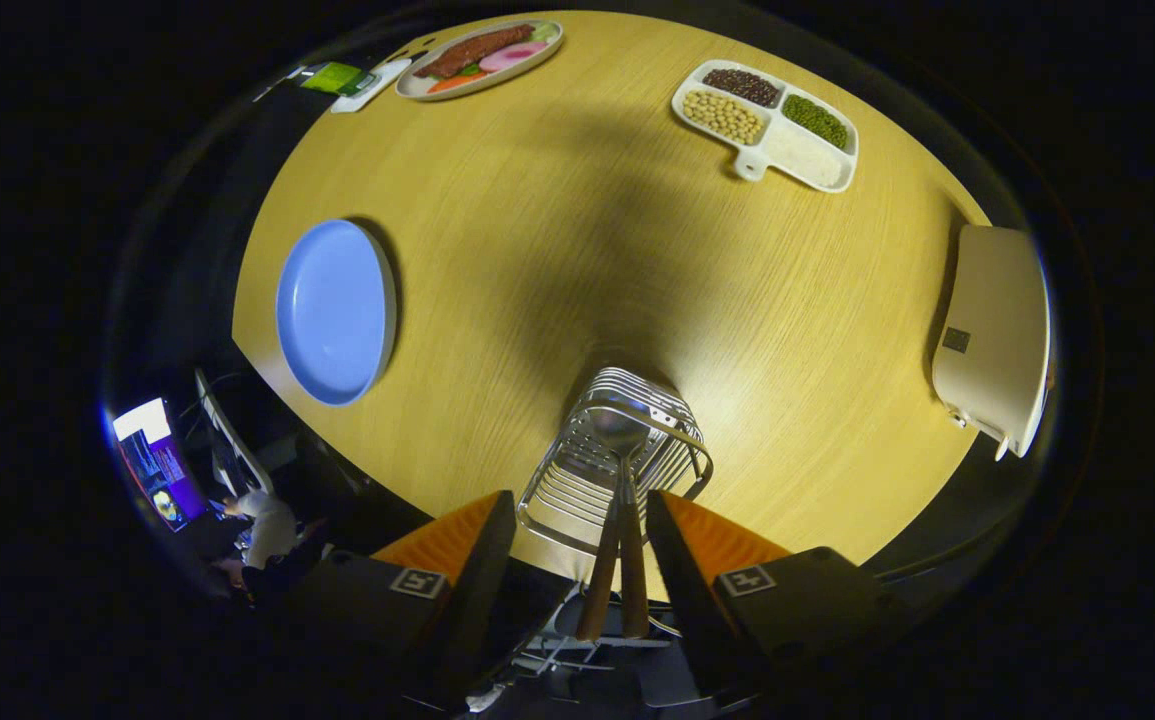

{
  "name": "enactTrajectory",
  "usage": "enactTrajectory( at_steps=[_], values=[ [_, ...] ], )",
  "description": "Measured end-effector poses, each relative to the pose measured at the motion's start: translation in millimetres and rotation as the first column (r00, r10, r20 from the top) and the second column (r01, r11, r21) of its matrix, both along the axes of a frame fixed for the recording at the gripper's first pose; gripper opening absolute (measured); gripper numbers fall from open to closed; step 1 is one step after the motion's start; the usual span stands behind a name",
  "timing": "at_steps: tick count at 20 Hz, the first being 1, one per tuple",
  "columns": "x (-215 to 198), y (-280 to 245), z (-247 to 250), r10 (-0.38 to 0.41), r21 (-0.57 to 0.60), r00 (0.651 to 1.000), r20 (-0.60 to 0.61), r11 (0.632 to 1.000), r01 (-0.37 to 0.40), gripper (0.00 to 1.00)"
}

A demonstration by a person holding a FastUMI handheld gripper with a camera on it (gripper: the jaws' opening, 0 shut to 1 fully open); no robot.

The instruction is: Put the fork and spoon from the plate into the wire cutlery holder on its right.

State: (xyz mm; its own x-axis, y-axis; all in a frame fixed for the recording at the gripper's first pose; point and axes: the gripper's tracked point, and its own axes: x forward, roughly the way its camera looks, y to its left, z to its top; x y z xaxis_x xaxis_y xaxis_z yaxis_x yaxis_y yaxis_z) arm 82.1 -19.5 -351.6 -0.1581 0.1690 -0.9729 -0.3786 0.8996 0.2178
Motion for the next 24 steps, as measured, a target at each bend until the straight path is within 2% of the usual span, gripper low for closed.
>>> enactTrajectory(
  at_steps=[2, 4, 7, 12, 17, 21, 24],
  values=[
    [4, -1, 7, -0.048, 0.037, 0.996, 0.074, 0.998, 0.045, 1.00],
    [7, -3, 19, -0.100, 0.067, 0.985, 0.144, 0.994, 0.091, 0.98],
    [8, -12, 36, -0.195, 0.109, 0.948, 0.251, 0.979, 0.173, 1.00],
    [6, -24, 75, -0.307, 0.178, 0.838, 0.451, 0.951, 0.252, 1.00],
    [-7, -22, 121, -0.349, 0.257, 0.740, 0.575, 0.936, 0.241, 1.00],
    [-10, -30, 160, -0.339, 0.295, 0.668, 0.662, 0.938, 0.184, 1.00],
    [-8, -31, 196, -0.340, 0.332, 0.591, 0.731, 0.935, 0.128, 1.00]
  ],
)
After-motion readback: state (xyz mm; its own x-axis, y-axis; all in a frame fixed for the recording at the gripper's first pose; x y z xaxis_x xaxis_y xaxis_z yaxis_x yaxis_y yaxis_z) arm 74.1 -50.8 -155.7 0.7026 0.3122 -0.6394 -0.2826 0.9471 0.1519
